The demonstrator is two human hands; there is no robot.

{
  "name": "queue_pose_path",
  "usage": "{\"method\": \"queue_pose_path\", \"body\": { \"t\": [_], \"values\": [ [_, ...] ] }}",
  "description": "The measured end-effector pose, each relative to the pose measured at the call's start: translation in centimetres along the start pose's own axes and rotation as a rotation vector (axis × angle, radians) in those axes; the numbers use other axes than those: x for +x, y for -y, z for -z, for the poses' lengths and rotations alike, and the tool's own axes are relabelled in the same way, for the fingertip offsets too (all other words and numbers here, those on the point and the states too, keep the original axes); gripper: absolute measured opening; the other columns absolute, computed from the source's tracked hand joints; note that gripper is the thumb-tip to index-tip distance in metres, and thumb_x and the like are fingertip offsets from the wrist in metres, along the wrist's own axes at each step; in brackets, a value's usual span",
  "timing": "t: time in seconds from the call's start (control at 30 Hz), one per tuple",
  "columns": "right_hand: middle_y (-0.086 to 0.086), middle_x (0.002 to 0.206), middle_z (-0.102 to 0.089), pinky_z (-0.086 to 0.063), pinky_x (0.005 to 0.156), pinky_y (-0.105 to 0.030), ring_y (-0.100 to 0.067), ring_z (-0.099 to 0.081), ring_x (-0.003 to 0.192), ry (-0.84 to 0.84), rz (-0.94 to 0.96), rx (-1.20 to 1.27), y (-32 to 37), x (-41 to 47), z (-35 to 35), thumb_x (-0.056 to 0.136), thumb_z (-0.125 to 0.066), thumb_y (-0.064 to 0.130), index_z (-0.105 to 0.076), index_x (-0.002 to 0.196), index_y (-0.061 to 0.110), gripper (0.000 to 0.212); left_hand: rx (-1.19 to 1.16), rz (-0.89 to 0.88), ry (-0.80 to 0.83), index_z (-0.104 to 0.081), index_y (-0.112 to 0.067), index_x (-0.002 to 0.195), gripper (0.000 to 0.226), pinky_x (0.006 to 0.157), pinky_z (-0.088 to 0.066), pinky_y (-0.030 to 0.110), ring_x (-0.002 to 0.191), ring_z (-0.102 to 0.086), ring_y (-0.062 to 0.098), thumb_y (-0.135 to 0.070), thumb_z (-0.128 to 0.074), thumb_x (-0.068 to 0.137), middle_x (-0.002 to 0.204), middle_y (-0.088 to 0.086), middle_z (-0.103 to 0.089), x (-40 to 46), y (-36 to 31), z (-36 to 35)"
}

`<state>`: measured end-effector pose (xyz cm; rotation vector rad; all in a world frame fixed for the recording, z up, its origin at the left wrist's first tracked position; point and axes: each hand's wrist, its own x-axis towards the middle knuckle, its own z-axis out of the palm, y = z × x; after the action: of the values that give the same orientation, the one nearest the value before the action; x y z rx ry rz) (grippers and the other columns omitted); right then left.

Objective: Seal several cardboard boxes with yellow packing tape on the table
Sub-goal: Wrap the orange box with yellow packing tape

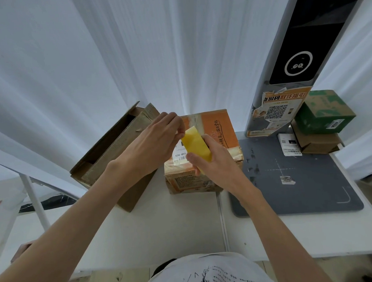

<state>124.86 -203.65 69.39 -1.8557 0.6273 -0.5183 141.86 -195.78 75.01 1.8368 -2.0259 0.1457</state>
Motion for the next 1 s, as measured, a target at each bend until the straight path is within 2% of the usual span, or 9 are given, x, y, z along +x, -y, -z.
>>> {"method": "queue_pose_path", "body": {
  "t": [0.1, 0.2, 0.37, 0.5, 0.57, 0.7, 0.77, 0.9, 1.0],
  "values": [
    [0.0, 0.089, -0.065, -0.061, 0.07, -0.036, -0.01, -0.068, 0.063, 0.028, 0.002, 0.002, 0.0, 0.2, 0.2, 0.097, -0.065, 0.036, -0.051, 0.119, 0.022, 0.03, -0.038, 0.033, 0.037, -0.058, -0.005, 0.097, 0.007, 0.078, -0.046, 0.032, 0.087, -0.053, 0.022, -0.008, -0.052, 0.101, 0.096, 0.005, -0.058, 0.1, 0.3, -0.2],
    [0.0, 0.088, -0.066, -0.061, 0.072, -0.04, -0.013, -0.069, 0.066, 0.056, 0.012, 0.016, 0.0, 0.0, 0.4, 0.098, -0.065, 0.034, -0.051, 0.12, 0.021, 0.03, -0.152, 0.116, 0.063, -0.053, -0.009, 0.096, 0.007, 0.073, -0.04, 0.024, 0.08, -0.049, 0.014, -0.006, -0.051, 0.102, 0.091, -0.003, -0.055, -0.1, 0.6, -0.3],
    [-0.001, 0.094, -0.065, -0.061, 0.072, -0.035, -0.01, -0.068, 0.07, 0.092, 0.055, 0.072, 0.1, -0.1, 0.9, 0.097, -0.067, 0.027, -0.052, 0.124, 0.018, 0.031, -0.312, 0.252, 0.15, -0.053, -0.01, 0.101, 0.005, 0.069, -0.042, 0.022, 0.08, -0.054, 0.014, -0.011, -0.049, 0.104, 0.089, -0.004, -0.057, 0.5, 1.1, 0.2],
    [0.005, 0.078, -0.065, -0.059, 0.074, -0.029, -0.008, -0.065, 0.066, 0.1, 0.046, 0.139, 0.4, 0.1, 1.4, 0.097, -0.067, 0.021, -0.054, 0.121, 0.016, 0.028, -0.303, 0.179, 0.174, -0.052, -0.008, 0.101, 0.008, 0.069, -0.039, 0.017, 0.079, -0.05, 0.012, -0.013, -0.046, 0.105, 0.09, 0.0, -0.055, 1.0, 1.2, 1.0],
    [0.006, 0.07, -0.065, -0.058, 0.076, -0.034, -0.012, -0.063, 0.063, 0.117, 0.041, 0.181, 0.7, 0.2, 1.6, 0.095, -0.066, 0.024, -0.056, 0.121, 0.016, 0.029, -0.262, 0.117, 0.167, -0.05, -0.008, 0.1, 0.009, 0.07, -0.038, 0.015, 0.08, -0.049, 0.012, -0.012, -0.043, 0.104, 0.09, -0.001, -0.054, 1.2, 1.0, 1.2],
    [0.002, 0.068, -0.062, -0.057, 0.075, -0.039, -0.015, -0.06, 0.061, 0.143, 0.039, 0.23, 0.8, 0.1, 2.0, 0.089, -0.062, 0.026, -0.058, 0.118, 0.017, 0.031, -0.293, 0.099, 0.155, -0.047, -0.01, 0.099, 0.012, 0.067, -0.041, 0.024, 0.076, -0.051, 0.018, -0.014, -0.037, 0.103, 0.086, -0.001, -0.054, 1.1, 0.8, 1.2],
    [0.002, 0.068, -0.062, -0.057, 0.074, -0.035, -0.016, -0.059, 0.063, 0.146, 0.04, 0.238, 0.7, -0.1, 2.0, 0.087, -0.062, 0.027, -0.059, 0.115, 0.025, 0.028, -0.295, 0.08, 0.15, -0.046, -0.01, 0.099, 0.013, 0.067, -0.042, 0.027, 0.076, -0.053, 0.017, -0.015, -0.035, 0.104, 0.086, -0.001, -0.054, 1.0, 0.9, 1.0],
    [0.002, 0.07, -0.06, -0.058, 0.077, -0.033, -0.017, -0.058, 0.064, 0.122, 0.03, 0.268, 0.7, -0.2, 2.0, 0.084, -0.063, 0.028, -0.058, 0.11, 0.034, 0.027, -0.2, 0.006, 0.108, -0.046, -0.008, 0.099, 0.011, 0.067, -0.039, 0.015, 0.073, -0.047, 0.003, 0.002, -0.042, 0.102, 0.082, -0.011, -0.045, 0.9, 0.4, 1.2],
    [0.006, 0.065, -0.061, -0.058, 0.078, -0.041, -0.014, -0.057, 0.058, 0.152, 0.041, 0.285, 0.8, -0.1, 2.4, 0.08, -0.065, 0.038, -0.06, 0.117, 0.026, 0.04, -0.178, -0.002, 0.077, -0.046, -0.009, 0.1, 0.013, 0.066, -0.038, 0.013, 0.074, -0.048, 0.003, 0.004, -0.042, 0.099, 0.083, -0.012, -0.044, 1.0, 0.3, 1.2]
  ]
}}
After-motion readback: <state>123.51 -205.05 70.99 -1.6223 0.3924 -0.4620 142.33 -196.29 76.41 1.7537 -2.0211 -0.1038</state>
